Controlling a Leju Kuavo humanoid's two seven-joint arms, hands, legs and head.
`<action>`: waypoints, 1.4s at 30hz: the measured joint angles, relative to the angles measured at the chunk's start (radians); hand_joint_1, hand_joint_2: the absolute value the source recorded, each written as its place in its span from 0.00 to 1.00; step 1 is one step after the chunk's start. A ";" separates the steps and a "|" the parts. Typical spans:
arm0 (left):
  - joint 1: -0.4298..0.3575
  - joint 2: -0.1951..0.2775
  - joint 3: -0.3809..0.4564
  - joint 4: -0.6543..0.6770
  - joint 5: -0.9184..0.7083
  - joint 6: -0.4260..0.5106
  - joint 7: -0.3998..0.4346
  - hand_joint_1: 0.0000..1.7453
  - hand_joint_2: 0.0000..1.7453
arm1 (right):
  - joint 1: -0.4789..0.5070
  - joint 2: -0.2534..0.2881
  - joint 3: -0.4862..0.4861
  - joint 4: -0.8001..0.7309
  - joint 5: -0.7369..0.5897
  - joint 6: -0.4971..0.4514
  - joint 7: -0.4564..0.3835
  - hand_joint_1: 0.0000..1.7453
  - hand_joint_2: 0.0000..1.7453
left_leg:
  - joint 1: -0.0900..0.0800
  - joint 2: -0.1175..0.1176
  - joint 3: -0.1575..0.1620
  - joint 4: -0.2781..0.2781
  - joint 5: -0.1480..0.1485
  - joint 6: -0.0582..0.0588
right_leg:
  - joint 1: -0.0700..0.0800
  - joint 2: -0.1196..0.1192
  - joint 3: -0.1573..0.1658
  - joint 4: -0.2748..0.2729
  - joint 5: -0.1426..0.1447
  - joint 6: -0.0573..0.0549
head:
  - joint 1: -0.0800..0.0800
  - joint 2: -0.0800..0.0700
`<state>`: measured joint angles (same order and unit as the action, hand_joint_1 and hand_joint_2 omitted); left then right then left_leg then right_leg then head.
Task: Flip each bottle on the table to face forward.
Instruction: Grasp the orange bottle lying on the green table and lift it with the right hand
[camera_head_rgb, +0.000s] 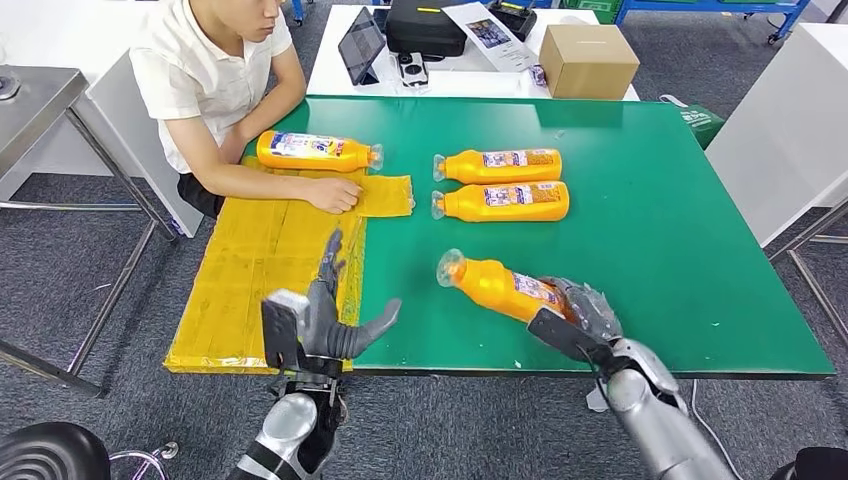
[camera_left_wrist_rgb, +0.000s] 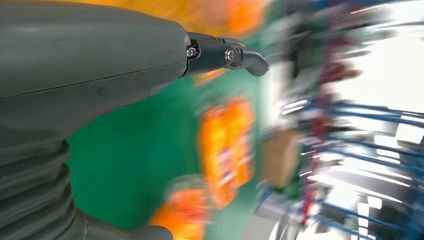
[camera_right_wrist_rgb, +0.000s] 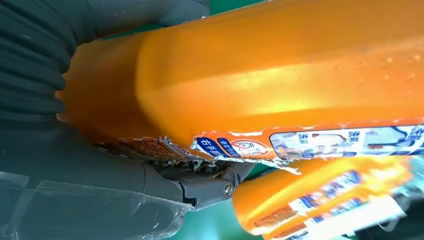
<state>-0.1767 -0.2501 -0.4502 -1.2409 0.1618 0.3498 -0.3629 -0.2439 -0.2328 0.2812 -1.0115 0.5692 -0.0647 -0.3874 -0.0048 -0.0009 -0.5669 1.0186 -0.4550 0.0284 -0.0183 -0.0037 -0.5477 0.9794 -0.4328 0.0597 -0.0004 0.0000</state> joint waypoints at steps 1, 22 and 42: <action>0.000 -0.005 0.002 0.025 0.074 -0.024 0.032 0.00 1.00 | 0.011 0.017 -0.007 -0.019 -0.024 -0.004 -0.011 1.00 1.00 | 0.000 0.001 -0.001 0.000 0.000 0.000 | 0.000 0.000 -0.001 0.000 0.000 0.000 | 0.000 0.000; -0.022 0.013 -0.129 0.147 0.227 -0.132 0.000 0.00 1.00 | 0.013 0.274 0.102 -0.014 -0.191 -0.008 -0.088 1.00 1.00 | 0.001 0.000 -0.020 0.000 0.003 -0.002 | 0.001 0.000 -0.019 0.003 0.002 -0.003 | 0.000 0.000; -0.050 -0.001 -0.087 0.126 0.329 -0.108 0.000 0.02 1.00 | -0.006 0.330 0.268 0.036 -0.175 -0.076 -0.122 1.00 1.00 | 0.001 0.000 -0.021 0.000 0.003 -0.002 | 0.001 0.000 -0.021 0.003 0.002 -0.003 | 0.000 0.000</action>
<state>-0.2262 -0.2510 -0.5377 -1.1151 0.4909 0.2420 -0.3629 -0.2503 0.0969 0.5496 -0.9758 0.3944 -0.1409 -0.5097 -0.0035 -0.0012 -0.5880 1.0186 -0.4516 0.0267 -0.0174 -0.0040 -0.5684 0.9824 -0.4308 0.0566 -0.0005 0.0000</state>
